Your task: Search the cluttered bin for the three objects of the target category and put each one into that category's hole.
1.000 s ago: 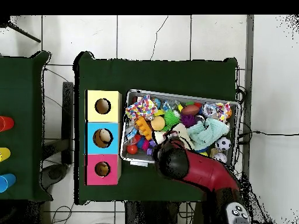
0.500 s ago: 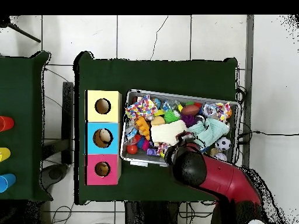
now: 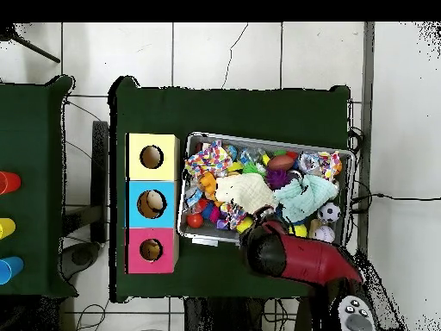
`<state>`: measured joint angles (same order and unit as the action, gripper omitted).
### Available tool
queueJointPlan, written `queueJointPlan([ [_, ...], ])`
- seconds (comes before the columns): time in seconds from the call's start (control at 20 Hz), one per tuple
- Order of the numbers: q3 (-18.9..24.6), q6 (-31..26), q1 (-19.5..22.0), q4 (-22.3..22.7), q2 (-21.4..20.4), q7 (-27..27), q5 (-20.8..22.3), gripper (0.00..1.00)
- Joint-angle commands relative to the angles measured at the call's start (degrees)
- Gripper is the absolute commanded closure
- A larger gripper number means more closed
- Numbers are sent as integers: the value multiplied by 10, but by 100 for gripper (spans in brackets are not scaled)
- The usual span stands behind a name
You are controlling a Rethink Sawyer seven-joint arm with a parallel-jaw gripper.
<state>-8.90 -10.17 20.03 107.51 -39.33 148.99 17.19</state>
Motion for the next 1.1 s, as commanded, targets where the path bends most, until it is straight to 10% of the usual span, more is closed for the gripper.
queueJointPlan([
  [0.05, -67, 32, -44, -76, 134, 15, 55, 0],
  [0.6, -150, 121, -73, -123, 247, 33, 38, 0],
  [1.1, -130, 134, -25, -112, 219, -2, 55, 0],
])
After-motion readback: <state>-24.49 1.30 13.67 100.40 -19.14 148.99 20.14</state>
